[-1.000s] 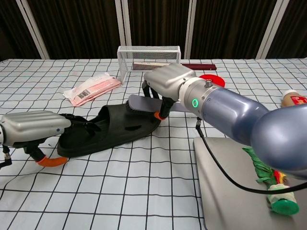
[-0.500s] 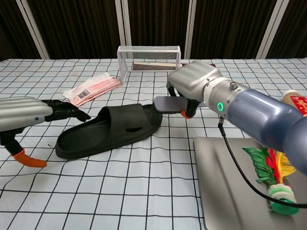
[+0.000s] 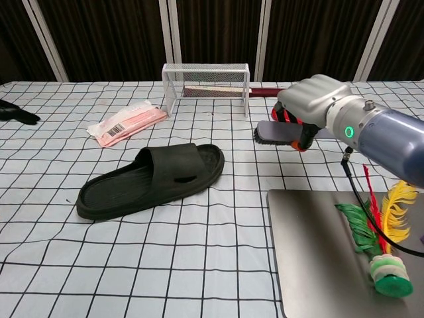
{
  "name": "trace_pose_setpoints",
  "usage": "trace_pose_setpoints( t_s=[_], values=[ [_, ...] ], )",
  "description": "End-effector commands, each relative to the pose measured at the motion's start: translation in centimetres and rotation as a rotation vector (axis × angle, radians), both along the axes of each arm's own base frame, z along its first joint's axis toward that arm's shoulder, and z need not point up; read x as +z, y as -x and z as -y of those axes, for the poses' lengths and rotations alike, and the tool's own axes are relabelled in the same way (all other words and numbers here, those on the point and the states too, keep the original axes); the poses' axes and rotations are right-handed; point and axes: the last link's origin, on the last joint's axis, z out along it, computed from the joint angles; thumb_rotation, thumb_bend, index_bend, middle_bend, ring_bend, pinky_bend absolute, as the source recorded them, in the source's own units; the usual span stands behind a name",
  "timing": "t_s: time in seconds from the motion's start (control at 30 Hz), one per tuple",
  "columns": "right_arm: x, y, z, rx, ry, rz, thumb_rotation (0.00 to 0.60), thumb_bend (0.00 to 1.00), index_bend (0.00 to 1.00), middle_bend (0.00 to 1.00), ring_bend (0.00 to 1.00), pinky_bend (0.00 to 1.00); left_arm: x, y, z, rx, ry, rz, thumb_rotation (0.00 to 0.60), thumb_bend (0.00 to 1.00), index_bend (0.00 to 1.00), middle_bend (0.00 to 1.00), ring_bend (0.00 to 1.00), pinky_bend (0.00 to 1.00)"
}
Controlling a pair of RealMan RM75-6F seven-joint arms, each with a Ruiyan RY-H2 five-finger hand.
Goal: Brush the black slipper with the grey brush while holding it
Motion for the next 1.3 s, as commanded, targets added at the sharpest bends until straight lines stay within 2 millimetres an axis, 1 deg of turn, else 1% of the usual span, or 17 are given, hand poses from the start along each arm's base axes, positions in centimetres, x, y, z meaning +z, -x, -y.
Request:
trace_pose_setpoints(
  t_s=[0.03, 0.1, 0.33, 0.43, 0.5, 0.53, 0.6, 0.63, 0.7, 0.77, 0.8, 0.87, 0.97, 1.03, 1.1, 1.17, 1.3],
  values=[
    [-0.5, 1.7, -0.1, -0.035, -0.016, -0.019, 0.600, 0.79, 0.69, 0.60, 0.47, 0.58, 2.3, 1.0, 0.8, 0.014, -0.093, 0.004, 0.550, 0.22, 0.00, 0.08, 0.03, 0.00],
    [-0.9, 2.6, -0.2, -0.055, -0.023, -0.040, 0.600, 0.79, 0.69, 0.60, 0.47, 0.58, 3.0, 1.2, 0.7, 0.020, -0.132, 0.011, 0.551, 0.22, 0.00, 0.08, 0.03, 0.00],
    [-1.5, 4.2, 0.2, -0.069, -0.042, -0.166, 0.600, 0.79, 0.69, 0.60, 0.47, 0.58, 3.1, 1.6, -0.2, 0.059, -0.142, 0.029, 0.553, 0.20, 0.00, 0.07, 0.03, 0.00],
    [-1.8, 5.1, 0.2, -0.074, -0.050, -0.235, 0.600, 0.79, 0.63, 0.57, 0.47, 0.58, 3.2, 1.7, -0.6, 0.066, -0.147, 0.025, 0.554, 0.20, 0.00, 0.07, 0.03, 0.00],
    [-1.9, 5.3, 0.1, -0.089, -0.058, -0.263, 0.600, 0.79, 0.50, 0.50, 0.46, 0.57, 3.2, 1.7, -0.7, 0.067, -0.147, 0.025, 0.555, 0.20, 0.00, 0.07, 0.03, 0.00],
    [-2.0, 5.5, 0.0, -0.100, -0.065, -0.276, 0.600, 0.79, 0.41, 0.46, 0.44, 0.56, 3.2, 1.7, -0.8, 0.067, -0.146, 0.024, 0.557, 0.21, 0.00, 0.07, 0.03, 0.00],
    [-1.9, 5.4, -0.1, -0.109, -0.073, -0.296, 0.600, 0.79, 0.26, 0.39, 0.40, 0.45, 3.1, 1.8, -0.8, 0.070, -0.137, 0.027, 0.563, 0.24, 0.00, 0.07, 0.03, 0.00],
    [-1.8, 5.3, -0.1, -0.108, -0.071, -0.303, 0.600, 0.79, 0.22, 0.37, 0.38, 0.40, 3.0, 1.7, -0.8, 0.073, -0.125, 0.033, 0.563, 0.25, 0.00, 0.07, 0.03, 0.00],
    [-1.4, 4.8, -0.3, -0.088, -0.051, -0.332, 0.600, 0.79, 0.09, 0.30, 0.31, 0.30, 2.6, 1.6, -0.5, 0.081, -0.081, 0.058, 0.563, 0.23, 0.00, 0.06, 0.03, 0.00],
    [-1.0, 4.0, -0.7, -0.064, -0.035, -0.343, 0.600, 0.76, 0.02, 0.24, 0.23, 0.21, 2.5, 1.3, -0.3, 0.069, -0.062, 0.066, 0.560, 0.19, 0.00, 0.06, 0.03, 0.00],
    [-0.7, 3.5, -0.9, -0.056, -0.028, -0.339, 0.600, 0.73, 0.00, 0.19, 0.18, 0.16, 2.5, 1.2, -0.2, 0.060, -0.064, 0.066, 0.560, 0.19, 0.00, 0.06, 0.03, 0.00],
    [-0.1, 2.6, -1.6, -0.047, -0.026, -0.332, 0.600, 0.66, 0.00, 0.12, 0.11, 0.11, 2.5, 1.0, 0.0, 0.049, -0.075, 0.068, 0.560, 0.18, 0.00, 0.06, 0.03, 0.00],
    [0.8, 1.6, -2.7, -0.038, -0.033, -0.332, 0.600, 0.58, 0.00, 0.05, 0.05, 0.09, 2.7, 0.9, 0.3, 0.045, -0.087, 0.084, 0.560, 0.17, 0.00, 0.06, 0.03, 0.00],
    [1.7, 0.8, -3.6, -0.027, -0.030, -0.318, 0.600, 0.55, 0.00, 0.04, 0.05, 0.08, 2.9, 0.8, 0.7, 0.041, -0.089, 0.095, 0.559, 0.17, 0.00, 0.06, 0.03, 0.00],
    [2.5, 0.3, -4.3, -0.013, -0.016, -0.318, 0.600, 0.50, 0.00, 0.04, 0.04, 0.05, 3.0, 0.7, 1.0, 0.035, -0.089, 0.101, 0.559, 0.17, 0.00, 0.06, 0.03, 0.00],
    [3.4, -0.4, -4.9, 0.012, 0.027, -0.350, 0.600, 0.46, 0.00, 0.04, 0.04, 0.04, 3.0, 0.5, 1.4, 0.025, -0.086, 0.108, 0.559, 0.17, 0.00, 0.06, 0.03, 0.00],
    [3.8, -1.9, -5.8, 0.035, 0.040, -0.309, 0.600, 0.44, 0.00, 0.04, 0.04, 0.04, 2.6, 0.3, 2.2, 0.020, -0.056, 0.131, 0.561, 0.17, 0.00, 0.06, 0.03, 0.00]
  ],
)
